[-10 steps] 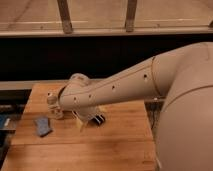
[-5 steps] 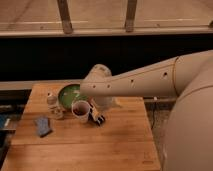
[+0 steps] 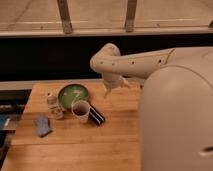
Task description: Move the arm in a circular motion
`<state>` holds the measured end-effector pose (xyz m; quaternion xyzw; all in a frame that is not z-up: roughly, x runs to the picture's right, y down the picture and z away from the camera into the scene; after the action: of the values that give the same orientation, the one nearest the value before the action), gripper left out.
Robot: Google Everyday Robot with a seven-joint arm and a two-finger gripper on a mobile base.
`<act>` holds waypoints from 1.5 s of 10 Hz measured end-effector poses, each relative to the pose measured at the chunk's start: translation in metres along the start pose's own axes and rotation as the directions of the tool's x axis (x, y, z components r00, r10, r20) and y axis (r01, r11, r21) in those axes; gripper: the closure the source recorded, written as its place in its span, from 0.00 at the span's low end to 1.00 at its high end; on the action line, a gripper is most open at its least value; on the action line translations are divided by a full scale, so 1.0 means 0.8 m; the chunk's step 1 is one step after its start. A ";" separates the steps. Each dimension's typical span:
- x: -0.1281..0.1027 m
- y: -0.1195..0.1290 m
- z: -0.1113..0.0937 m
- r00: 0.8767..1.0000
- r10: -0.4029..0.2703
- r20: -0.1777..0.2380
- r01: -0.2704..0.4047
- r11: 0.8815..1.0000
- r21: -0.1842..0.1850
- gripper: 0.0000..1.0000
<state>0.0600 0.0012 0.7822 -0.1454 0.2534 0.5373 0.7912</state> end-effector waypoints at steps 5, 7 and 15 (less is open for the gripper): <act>-0.092 0.049 -0.006 0.993 -0.118 0.029 0.118 0.993 0.024 0.20; -0.079 0.081 -0.013 0.981 -0.188 0.035 0.188 0.982 0.016 0.20; 0.142 0.185 -0.053 0.930 -0.363 0.049 0.367 0.922 -0.121 0.20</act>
<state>-0.0533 0.1246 0.6899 -0.2335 0.1768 0.3975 0.8696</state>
